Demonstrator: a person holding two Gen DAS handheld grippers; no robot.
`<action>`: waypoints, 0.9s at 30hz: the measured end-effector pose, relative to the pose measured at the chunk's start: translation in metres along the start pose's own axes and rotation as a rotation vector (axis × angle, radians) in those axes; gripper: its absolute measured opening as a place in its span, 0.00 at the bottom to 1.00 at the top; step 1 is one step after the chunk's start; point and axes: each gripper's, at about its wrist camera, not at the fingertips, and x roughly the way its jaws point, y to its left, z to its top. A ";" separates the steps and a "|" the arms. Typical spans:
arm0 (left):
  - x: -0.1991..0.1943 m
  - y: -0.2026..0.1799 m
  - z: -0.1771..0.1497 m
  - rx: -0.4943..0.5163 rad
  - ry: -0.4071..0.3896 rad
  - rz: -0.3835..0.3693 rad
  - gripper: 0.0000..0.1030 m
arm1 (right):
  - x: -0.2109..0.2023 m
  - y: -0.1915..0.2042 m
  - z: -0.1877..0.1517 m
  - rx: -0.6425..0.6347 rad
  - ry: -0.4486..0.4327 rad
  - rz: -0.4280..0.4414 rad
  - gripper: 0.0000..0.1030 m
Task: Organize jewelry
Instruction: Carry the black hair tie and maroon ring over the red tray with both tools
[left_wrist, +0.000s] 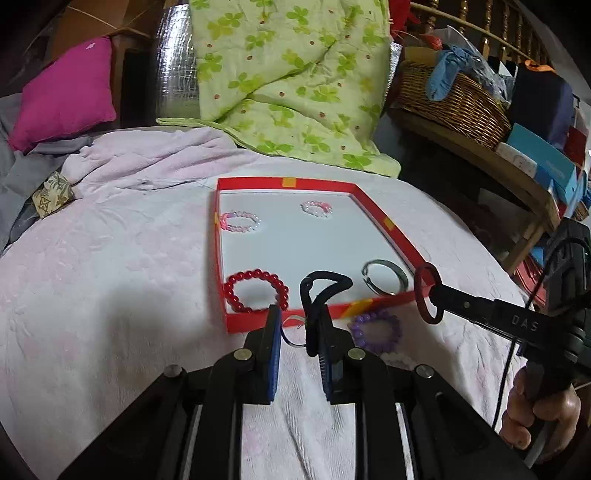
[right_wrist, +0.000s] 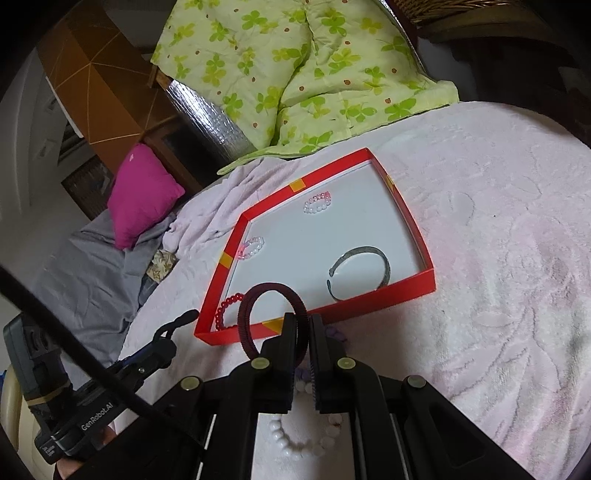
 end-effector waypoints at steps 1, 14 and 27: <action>0.001 0.001 0.002 -0.007 -0.003 -0.001 0.18 | 0.001 0.001 0.001 -0.001 -0.004 0.004 0.07; 0.019 0.003 0.040 -0.016 -0.072 0.000 0.18 | 0.030 0.007 0.042 0.022 -0.054 -0.009 0.07; 0.076 0.009 0.057 -0.048 0.042 -0.017 0.18 | 0.087 0.001 0.084 0.104 0.016 -0.050 0.07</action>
